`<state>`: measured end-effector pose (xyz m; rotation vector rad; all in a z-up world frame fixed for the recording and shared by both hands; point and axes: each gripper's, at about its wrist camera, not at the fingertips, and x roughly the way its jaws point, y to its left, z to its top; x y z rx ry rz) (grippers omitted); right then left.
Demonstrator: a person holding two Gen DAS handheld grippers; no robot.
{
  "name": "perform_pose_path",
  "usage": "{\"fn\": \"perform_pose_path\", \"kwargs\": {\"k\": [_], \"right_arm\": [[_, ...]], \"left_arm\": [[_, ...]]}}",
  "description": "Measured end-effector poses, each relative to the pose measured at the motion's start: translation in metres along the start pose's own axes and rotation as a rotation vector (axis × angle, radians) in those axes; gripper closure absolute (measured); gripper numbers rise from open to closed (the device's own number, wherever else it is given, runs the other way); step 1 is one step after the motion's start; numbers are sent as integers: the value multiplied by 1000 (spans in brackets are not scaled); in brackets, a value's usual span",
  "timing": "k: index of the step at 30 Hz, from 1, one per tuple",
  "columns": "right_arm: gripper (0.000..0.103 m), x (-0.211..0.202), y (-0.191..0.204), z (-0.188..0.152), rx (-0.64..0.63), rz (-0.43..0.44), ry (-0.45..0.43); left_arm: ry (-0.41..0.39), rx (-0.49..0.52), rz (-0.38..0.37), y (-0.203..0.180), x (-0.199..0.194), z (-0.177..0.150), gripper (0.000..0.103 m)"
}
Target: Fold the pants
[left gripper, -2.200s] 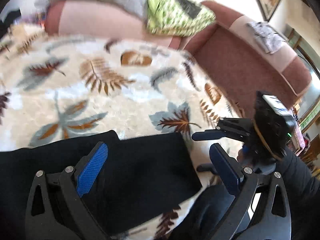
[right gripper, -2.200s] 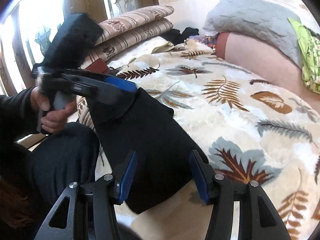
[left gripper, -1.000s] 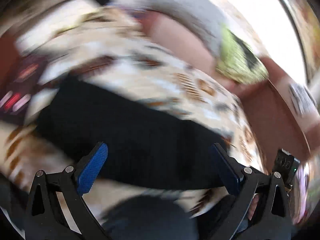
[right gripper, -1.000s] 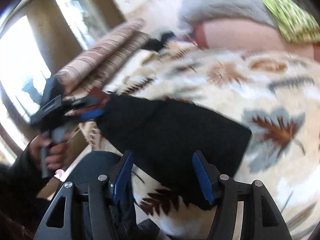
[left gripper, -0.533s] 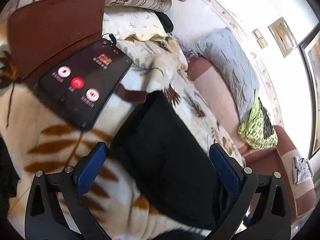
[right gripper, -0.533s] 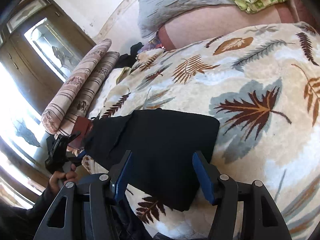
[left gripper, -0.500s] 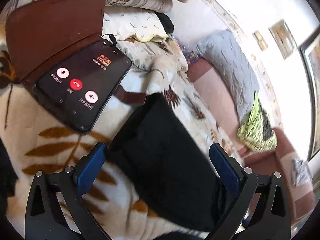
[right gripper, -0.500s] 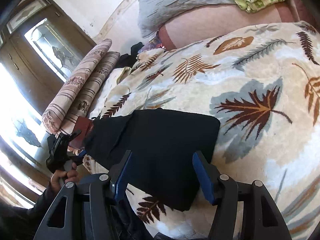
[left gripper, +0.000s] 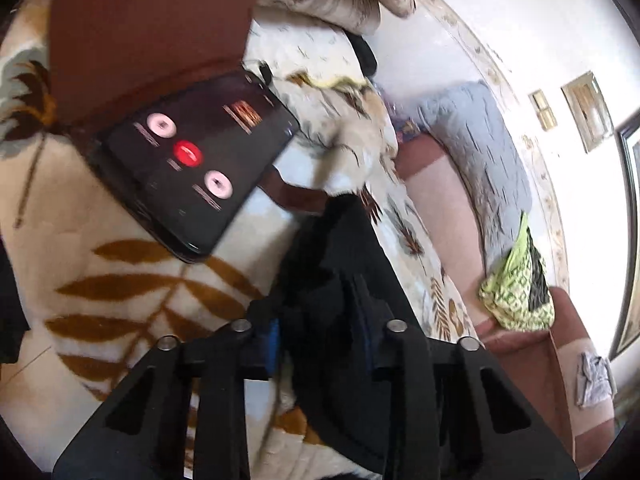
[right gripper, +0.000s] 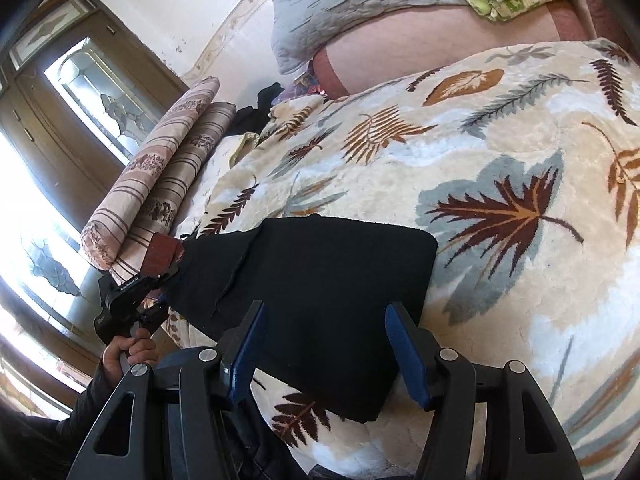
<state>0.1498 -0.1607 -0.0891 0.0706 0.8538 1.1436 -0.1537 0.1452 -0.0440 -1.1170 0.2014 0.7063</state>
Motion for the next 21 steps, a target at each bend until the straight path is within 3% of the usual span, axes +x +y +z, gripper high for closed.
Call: {"fn": "perform_pose_path", "kwargs": {"k": [4, 8, 13, 18, 21], "right_arm": [[43, 0, -1, 0, 4, -5, 2], [43, -2, -3, 0, 18, -7, -7], [43, -3, -7, -1, 36, -5, -15], [43, -3, -8, -1, 36, -3, -15], [43, -3, -8, -1, 37, -3, -16]], "left_arm": [[-32, 38, 41, -3, -4, -4, 92], [-60, 119, 74, -15, -7, -9, 93], [-61, 122, 83, -13, -7, -10, 94], [-58, 148, 67, -20, -11, -9, 94], [-79, 221, 57, -35, -19, -12, 94]]}}
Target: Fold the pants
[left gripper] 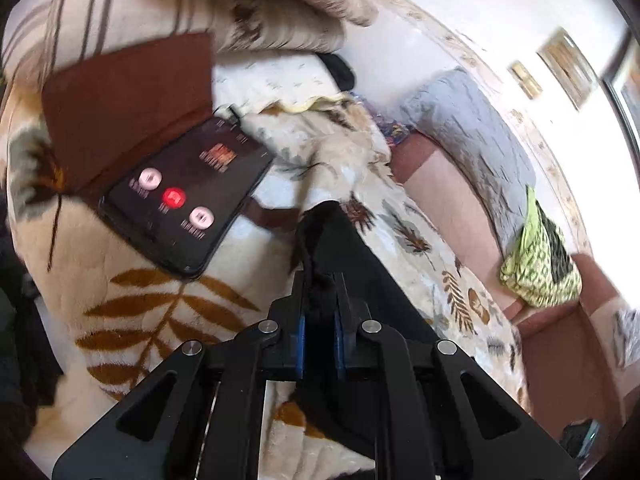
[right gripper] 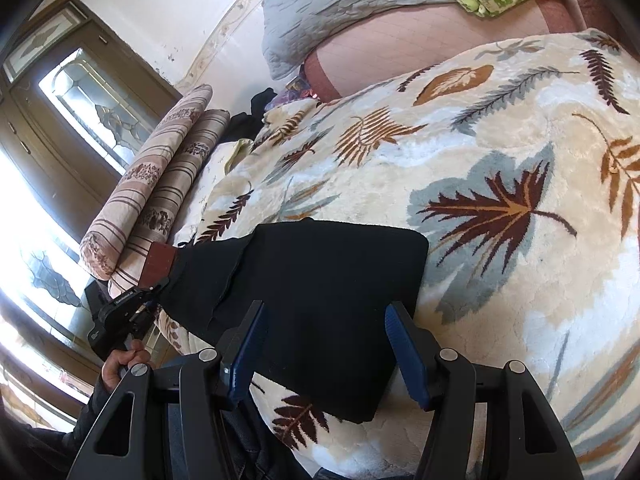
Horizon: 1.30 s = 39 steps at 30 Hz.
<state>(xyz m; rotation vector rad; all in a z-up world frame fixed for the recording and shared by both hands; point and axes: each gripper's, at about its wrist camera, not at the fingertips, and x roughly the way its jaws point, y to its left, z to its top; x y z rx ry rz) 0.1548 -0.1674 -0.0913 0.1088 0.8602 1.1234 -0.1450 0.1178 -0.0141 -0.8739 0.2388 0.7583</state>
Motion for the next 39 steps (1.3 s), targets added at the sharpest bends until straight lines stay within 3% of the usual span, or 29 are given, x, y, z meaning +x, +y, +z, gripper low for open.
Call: {"fn": "perform_pose_path", "kwargs": {"k": [8, 13, 19, 25, 29, 39], "right_arm": [[43, -2, -1, -1, 9, 10, -5], [43, -3, -2, -1, 30, 29, -15], [43, -11, -13, -2, 90, 56, -62], [43, -23, -31, -4, 196, 68, -131], [43, -30, -38, -5, 241, 69, -177], [43, -41, -54, -7, 319, 80, -244]], "left_arm": [[-97, 307, -66, -76, -31, -9, 94], [-43, 521, -187, -143, -35, -39, 94], [73, 565, -304, -194, -22, -76, 94], [122, 635, -380, -238, -20, -112, 94], [182, 694, -376, -256, -6, -146, 94], [289, 763, -328, -260, 34, -185, 94]]}}
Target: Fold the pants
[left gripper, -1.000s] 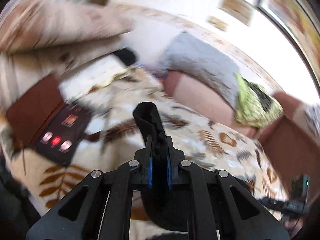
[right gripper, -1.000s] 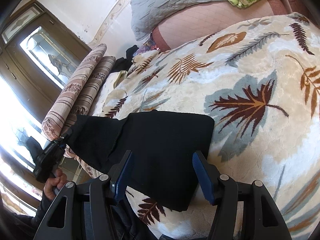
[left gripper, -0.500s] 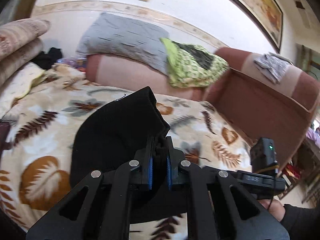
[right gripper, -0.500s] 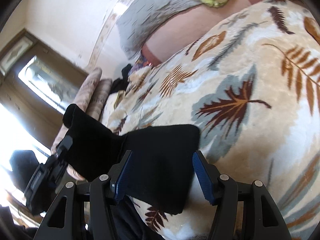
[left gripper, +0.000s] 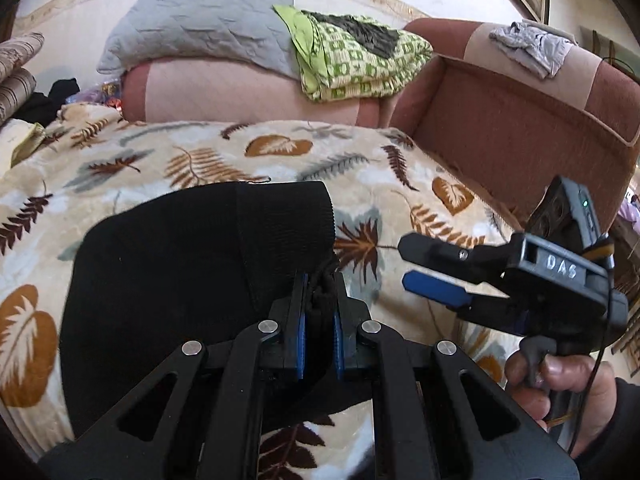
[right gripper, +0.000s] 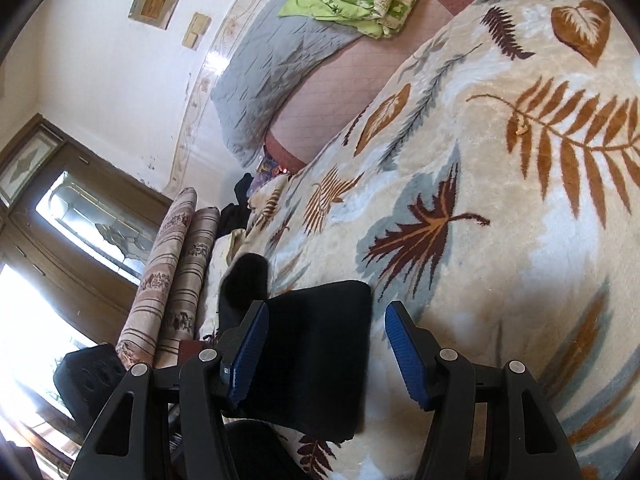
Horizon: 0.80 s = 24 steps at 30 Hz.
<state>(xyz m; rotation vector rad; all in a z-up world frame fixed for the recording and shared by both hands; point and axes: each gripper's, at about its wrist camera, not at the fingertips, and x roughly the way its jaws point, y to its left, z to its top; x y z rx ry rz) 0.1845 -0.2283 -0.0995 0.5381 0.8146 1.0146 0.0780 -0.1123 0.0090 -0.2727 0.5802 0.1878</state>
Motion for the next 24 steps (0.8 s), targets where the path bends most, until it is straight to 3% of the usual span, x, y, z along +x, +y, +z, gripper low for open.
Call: {"fn": "perform_pose_path", "kwargs": {"k": [7, 11, 14, 16, 20, 24], "right_arm": [[43, 2, 1, 1, -11, -1, 10], [43, 3, 1, 1, -13, -7, 9], [43, 4, 1, 1, -19, -14, 11], [43, 3, 1, 1, -21, -19, 6], [43, 1, -3, 1, -20, -29, -4], [43, -7, 7, -1, -67, -92, -42]], "left_arm": [[6, 35, -37, -12, 4, -4, 94], [79, 32, -46, -13, 21, -10, 92], [90, 15, -75, -14, 23, -12, 75], [90, 16, -128, -18, 19, -13, 48], [93, -14, -262, -17, -12, -11, 47], [42, -159, -234, 28, -63, -4, 47]]}}
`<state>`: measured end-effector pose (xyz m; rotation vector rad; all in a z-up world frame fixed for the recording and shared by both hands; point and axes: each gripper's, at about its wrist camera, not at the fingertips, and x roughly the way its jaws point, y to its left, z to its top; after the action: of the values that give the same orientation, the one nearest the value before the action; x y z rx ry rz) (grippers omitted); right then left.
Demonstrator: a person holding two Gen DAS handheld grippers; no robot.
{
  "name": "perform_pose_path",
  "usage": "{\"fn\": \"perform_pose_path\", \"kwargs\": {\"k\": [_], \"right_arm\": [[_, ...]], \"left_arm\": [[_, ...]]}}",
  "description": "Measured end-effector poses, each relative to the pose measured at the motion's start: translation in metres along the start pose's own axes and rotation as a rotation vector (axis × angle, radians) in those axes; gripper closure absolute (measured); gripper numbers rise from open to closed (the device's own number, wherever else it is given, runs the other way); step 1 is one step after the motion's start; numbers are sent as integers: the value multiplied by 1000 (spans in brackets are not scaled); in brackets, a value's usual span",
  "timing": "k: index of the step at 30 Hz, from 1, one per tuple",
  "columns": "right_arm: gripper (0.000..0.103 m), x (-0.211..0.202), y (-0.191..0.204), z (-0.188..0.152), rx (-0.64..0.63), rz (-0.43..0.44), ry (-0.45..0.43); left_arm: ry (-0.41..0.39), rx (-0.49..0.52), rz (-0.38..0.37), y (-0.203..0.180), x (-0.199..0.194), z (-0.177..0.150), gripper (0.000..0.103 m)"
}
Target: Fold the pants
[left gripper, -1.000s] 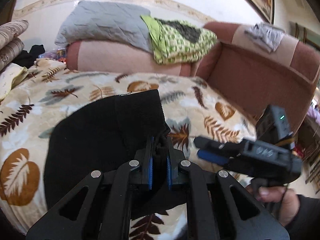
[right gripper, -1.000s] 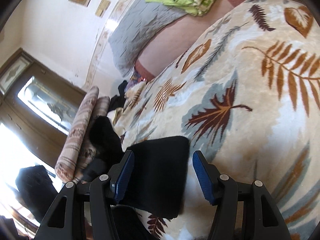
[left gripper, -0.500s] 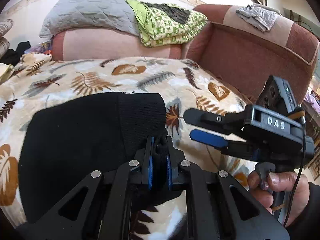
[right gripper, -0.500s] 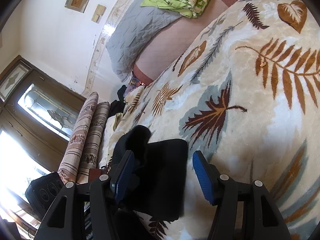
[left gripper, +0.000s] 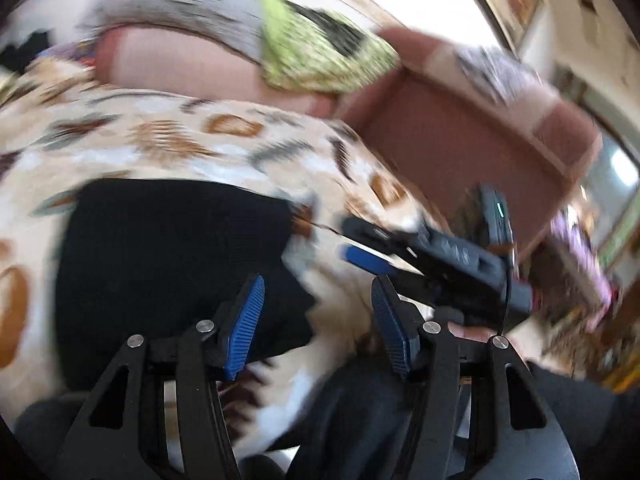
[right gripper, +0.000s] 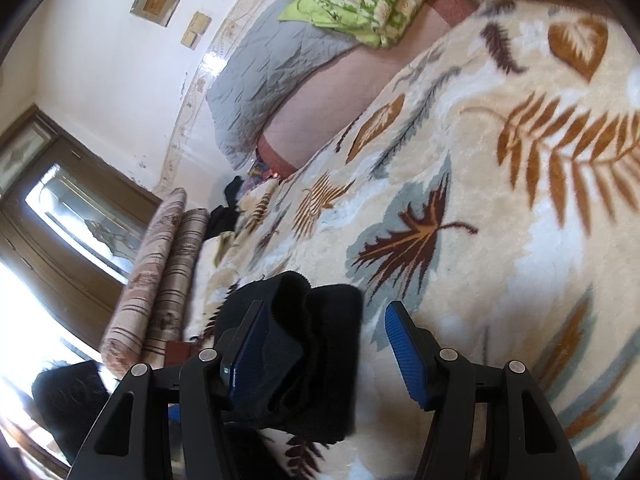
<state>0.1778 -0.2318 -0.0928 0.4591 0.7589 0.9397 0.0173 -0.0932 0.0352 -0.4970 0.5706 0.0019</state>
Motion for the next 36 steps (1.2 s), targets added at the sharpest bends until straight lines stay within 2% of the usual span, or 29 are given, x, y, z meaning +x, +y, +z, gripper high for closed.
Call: {"fn": "perform_pose_path", "kwargs": {"k": [2, 4, 6, 9, 10, 11, 12, 14, 17, 21, 24, 26, 29, 31, 33, 34, 35, 36], "right_arm": [[43, -6, 23, -2, -118, -28, -14], [43, -5, 61, -11, -319, -27, 16], [43, 4, 103, -29, -549, -21, 72], [45, 24, 132, -48, -678, 37, 191], [46, 33, 135, -51, -708, 26, 235], [46, 43, 135, -54, -736, -22, 269], [46, 55, 131, -55, -740, -77, 308], [46, 78, 109, -54, -668, -103, 447], [47, 84, 96, -48, -596, -71, 478], [47, 90, 95, -49, -596, -81, 485], [49, 79, 101, -41, -571, -53, 451], [49, 64, 107, -31, -581, -52, 377], [49, 49, 119, -12, -571, -30, 232], [49, 55, 125, -6, -581, -34, 204], [49, 75, 129, -4, -610, -41, 232], [49, 88, 128, -6, -628, -81, 252], [49, 105, 120, -9, -634, -147, 302], [48, 127, 105, -13, -618, -220, 401]], "left_arm": [[-40, -89, 65, 26, -29, 4, 47], [-40, -226, 124, 60, -47, 6, 47], [-19, -331, 126, 82, -47, 4, 47], [25, -389, 120, 94, -34, -1, 47], [55, -398, 89, 95, -25, -2, 47], [70, -408, 93, 96, -19, -3, 47], [85, -402, 112, 95, -14, -4, 47], [138, -375, 154, 96, 2, -5, 47], [183, -401, 169, 106, 13, -6, 47], [194, -366, 186, 101, 11, -4, 44], [168, -353, 143, 98, 1, 9, 44], [111, -316, 109, 97, -9, 28, 44], [75, -297, 124, 107, -5, 57, 42], [73, -306, 81, 116, 6, 71, 42], [116, -310, 103, 128, 34, 82, 42], [153, -327, 99, 134, 48, 83, 42], [223, -362, 107, 144, 69, 78, 42], [240, -357, 123, 147, 77, 74, 42]]}}
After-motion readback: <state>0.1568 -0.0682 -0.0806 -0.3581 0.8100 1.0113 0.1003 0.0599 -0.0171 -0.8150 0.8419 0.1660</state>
